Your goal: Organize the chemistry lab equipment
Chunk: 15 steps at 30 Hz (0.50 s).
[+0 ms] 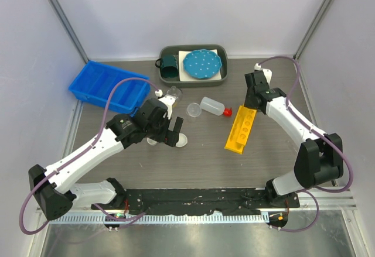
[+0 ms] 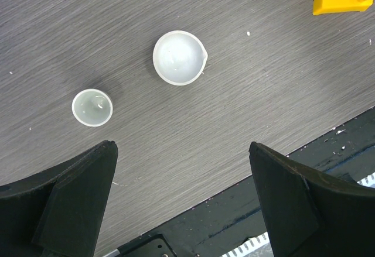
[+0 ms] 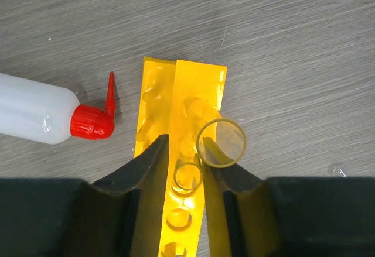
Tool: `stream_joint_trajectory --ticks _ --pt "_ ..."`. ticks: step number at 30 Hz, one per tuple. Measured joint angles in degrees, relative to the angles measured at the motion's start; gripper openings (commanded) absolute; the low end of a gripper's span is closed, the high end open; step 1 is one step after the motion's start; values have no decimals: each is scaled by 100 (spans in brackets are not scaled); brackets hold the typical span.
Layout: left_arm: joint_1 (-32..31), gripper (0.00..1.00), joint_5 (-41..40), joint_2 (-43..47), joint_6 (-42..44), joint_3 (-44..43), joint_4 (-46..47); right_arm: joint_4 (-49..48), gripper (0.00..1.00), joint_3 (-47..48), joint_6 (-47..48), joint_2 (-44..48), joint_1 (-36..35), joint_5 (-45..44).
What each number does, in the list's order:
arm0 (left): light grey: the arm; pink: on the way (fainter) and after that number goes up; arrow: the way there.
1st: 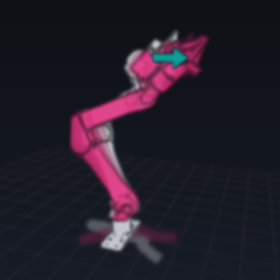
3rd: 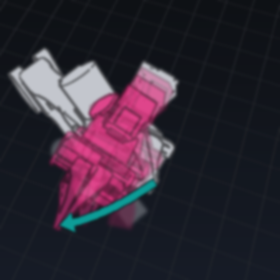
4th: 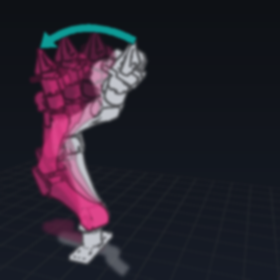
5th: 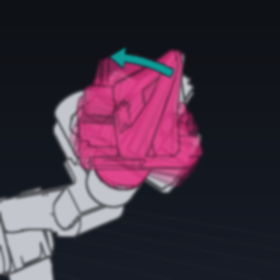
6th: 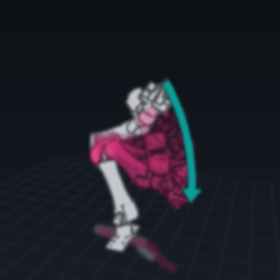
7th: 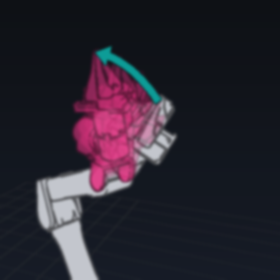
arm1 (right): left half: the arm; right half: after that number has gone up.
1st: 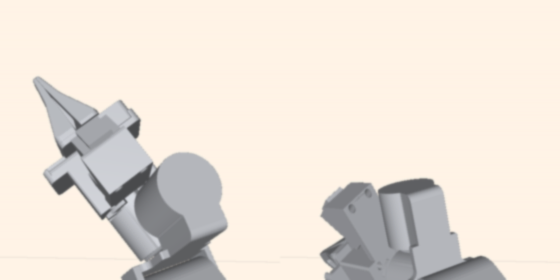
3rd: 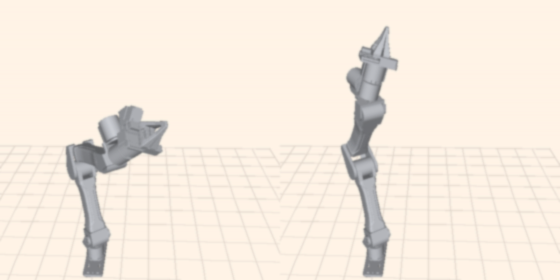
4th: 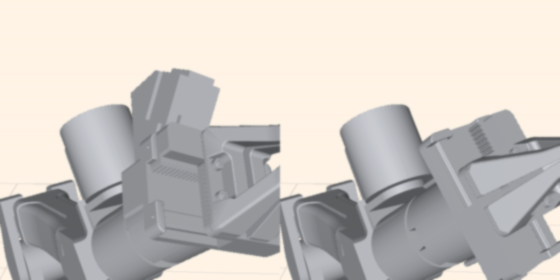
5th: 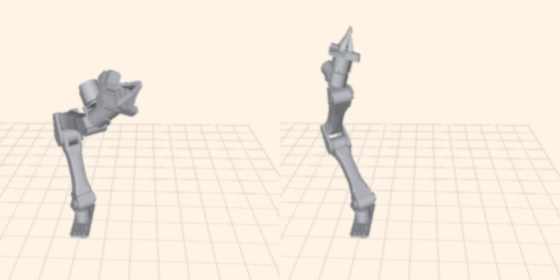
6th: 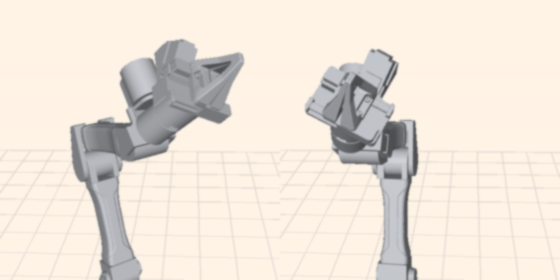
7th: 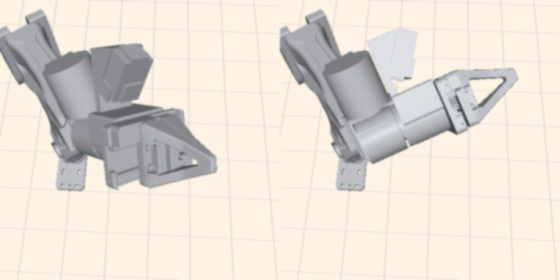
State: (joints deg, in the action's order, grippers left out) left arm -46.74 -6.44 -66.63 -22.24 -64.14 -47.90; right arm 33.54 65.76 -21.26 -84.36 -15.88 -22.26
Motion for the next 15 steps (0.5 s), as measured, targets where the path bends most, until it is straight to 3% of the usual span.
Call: stream_joint_trajectory --ticks 4,15 --pt "0 100 0 0 0 0 0 -44 68 -131 -50 0 0 50" --pt "0 100 9 0 0 15 9 481 75 -87 -37 595 -2 249"
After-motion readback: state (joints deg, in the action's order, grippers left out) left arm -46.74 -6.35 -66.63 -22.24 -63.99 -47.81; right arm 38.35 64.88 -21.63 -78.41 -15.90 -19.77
